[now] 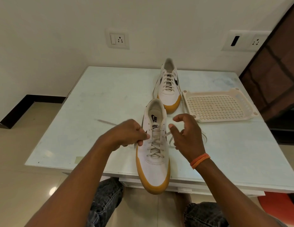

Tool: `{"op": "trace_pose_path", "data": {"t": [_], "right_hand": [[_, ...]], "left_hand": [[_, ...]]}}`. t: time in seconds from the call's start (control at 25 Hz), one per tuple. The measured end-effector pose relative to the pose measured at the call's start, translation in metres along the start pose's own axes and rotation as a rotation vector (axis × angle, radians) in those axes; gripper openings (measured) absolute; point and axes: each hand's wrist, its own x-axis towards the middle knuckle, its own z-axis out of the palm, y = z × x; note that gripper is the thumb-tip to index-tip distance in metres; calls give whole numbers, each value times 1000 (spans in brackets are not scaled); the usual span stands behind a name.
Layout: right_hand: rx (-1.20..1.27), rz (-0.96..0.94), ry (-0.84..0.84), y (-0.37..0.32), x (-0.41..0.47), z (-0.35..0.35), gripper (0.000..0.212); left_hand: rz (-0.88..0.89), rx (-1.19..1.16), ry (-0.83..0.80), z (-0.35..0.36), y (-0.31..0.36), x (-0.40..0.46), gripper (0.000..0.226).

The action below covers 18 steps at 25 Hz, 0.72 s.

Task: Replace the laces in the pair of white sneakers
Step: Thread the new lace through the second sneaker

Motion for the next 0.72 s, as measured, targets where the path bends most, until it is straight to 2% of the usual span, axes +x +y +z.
{"op": "trace_pose_path", "data": {"t": [0.04,0.12,0.2,0.24,0.32,0.36,0.44,0.52,0.56,0.64,0.72], "right_hand": [[50,-56,-65,-7,-4,2,27],[245,-40,-271,-28,-14,7,36],[304,-63,-468,-43,-28,16,27],[208,-132,-526,-45,-34,21,19],[-91,-274,-581,-38,-41,30,23],[-229,-314,-604,-33,-42,32,26],[-337,-321,-631,-23,-43,35,28],[-259,-297,-631,-23,-42,37,25],[-188,-261,-601,-26,-42,37,24],[24,-90,-419,-35,-38,33,42],[272,87,-234,-42,-29,23,62]], "left_hand": [[62,-78,20,-6,2,-8,22],[214,-225,0,-14,10,-27,19],[324,-379,-8,-16,16,-38,17],[346,-486,22,-17,17,-39,17],[364,-765,75,-23,16,-37,22],[383,-893,87,-26,15,-35,23],[423,-1032,101,-30,13,-32,25],[437,-942,164,-28,11,-28,32],[445,-797,231,-24,11,-25,32],[475,-372,382,-11,9,-17,24],[474,-86,417,5,8,-8,15]]}}
